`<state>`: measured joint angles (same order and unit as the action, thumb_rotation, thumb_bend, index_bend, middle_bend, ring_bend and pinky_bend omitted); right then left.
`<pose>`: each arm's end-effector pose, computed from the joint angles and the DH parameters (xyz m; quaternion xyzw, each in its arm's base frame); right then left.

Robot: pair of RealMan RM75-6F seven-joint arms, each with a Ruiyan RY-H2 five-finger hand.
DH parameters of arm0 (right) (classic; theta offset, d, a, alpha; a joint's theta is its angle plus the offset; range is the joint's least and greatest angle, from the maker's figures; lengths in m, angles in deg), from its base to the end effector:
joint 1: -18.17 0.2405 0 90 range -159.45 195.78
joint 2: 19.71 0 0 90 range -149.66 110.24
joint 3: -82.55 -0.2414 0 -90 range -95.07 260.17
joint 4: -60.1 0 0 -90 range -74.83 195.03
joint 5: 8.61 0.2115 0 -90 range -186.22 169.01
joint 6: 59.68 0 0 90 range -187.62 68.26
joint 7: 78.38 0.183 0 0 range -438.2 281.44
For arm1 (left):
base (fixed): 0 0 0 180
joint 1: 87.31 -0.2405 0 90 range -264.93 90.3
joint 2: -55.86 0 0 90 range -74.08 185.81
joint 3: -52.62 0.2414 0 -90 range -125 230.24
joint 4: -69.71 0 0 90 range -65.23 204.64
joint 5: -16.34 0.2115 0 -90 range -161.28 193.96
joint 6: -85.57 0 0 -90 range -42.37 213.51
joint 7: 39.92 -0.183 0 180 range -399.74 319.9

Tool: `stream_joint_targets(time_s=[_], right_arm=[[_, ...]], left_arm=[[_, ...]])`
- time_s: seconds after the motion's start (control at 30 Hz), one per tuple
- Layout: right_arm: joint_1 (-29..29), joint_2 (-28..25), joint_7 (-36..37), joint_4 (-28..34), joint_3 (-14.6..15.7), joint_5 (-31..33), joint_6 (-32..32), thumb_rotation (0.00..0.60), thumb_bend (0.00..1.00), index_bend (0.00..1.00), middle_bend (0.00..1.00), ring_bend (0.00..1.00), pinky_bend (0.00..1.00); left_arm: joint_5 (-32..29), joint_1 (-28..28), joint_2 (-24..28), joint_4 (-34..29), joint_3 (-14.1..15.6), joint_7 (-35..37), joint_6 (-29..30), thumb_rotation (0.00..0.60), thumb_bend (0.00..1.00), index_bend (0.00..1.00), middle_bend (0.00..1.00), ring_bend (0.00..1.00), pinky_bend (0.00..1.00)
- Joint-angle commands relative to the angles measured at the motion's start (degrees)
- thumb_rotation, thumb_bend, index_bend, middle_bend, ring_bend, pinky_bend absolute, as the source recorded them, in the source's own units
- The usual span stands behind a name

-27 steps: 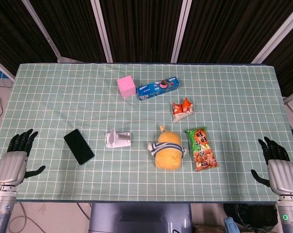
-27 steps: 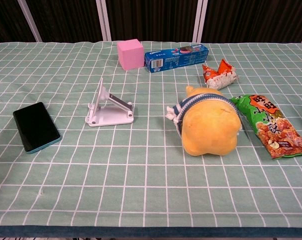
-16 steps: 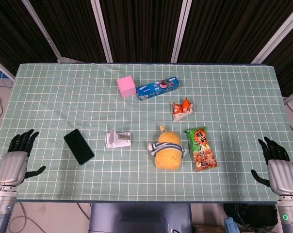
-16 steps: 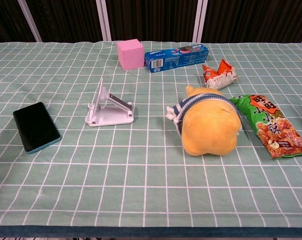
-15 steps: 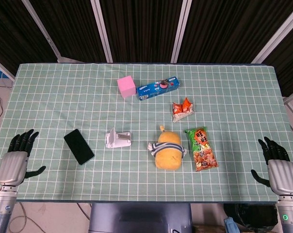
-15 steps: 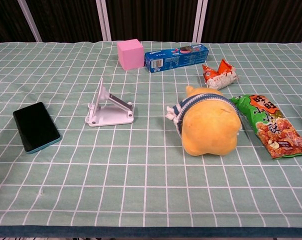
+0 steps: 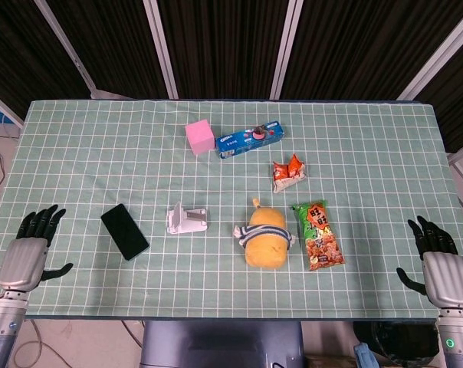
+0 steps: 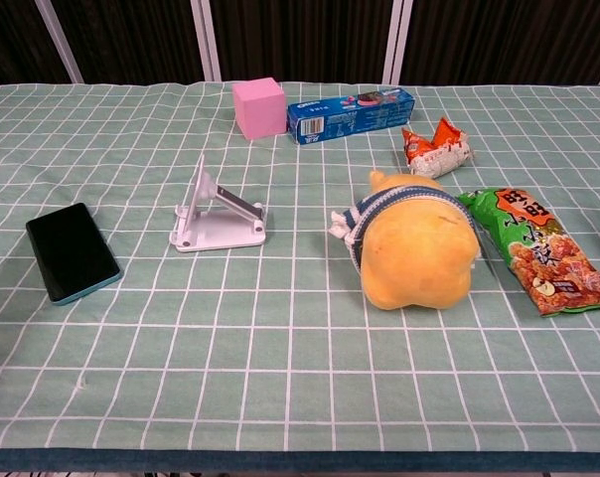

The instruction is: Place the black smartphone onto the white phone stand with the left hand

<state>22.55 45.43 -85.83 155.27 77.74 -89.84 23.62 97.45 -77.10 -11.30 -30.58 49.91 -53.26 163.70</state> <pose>-0.3008 -0.2223 0.1465 0.5819 -0.3915 0.3548 0.6183 -0.2621 0.2388 0.1050 -0.6346 -0.4001 -0.3535 0.5588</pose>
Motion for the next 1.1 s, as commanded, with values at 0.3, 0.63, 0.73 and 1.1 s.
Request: stream_joint_targets(time_s=[0.3, 0.63, 0.73, 1.1], right_arm=[[0.1, -0.1, 0.5, -0.3, -0.1, 0.4, -0.4, 0.6, 0.34, 0.0, 0.0, 0.0, 0.12], [0.1, -0.1, 0.8, -0.3, -0.2, 0.8, -0.7, 0.6, 0.34, 0.0, 0.0, 0.0, 0.12], [0.1, -0.2, 0.9, -0.3, -0.2, 0.9, -0.7, 0.6, 0.34, 0.0, 0.0, 0.0, 0.12], [0.5, -0.2, 1.0, -0.2, -0.3, 0.9, -1.2, 0.6, 0.34, 0.0, 0.0, 0.0, 0.12]], left_arm=[[1.4, 11.2, 5.5, 1.3, -1.6, -12.7, -14.3, 0.6, 0.07, 0.0, 0.0, 0.0, 0.0], [-0.9, 20.5, 5.2, 5.5, -1.7, -17.6, -27.9, 0.6, 0.07, 0.02, 0.07, 0.0, 0.04], [-1.7, 22.3, 4.2, 6.2, -1.3, -17.6, -30.8, 0.6, 0.07, 0.04, 0.09, 0.0, 0.04], [-6.5, 25.5, -1.1, 9.6, -0.1, -18.7, -35.1, 0.6, 0.07, 0.07, 0.13, 0.0, 0.04]])
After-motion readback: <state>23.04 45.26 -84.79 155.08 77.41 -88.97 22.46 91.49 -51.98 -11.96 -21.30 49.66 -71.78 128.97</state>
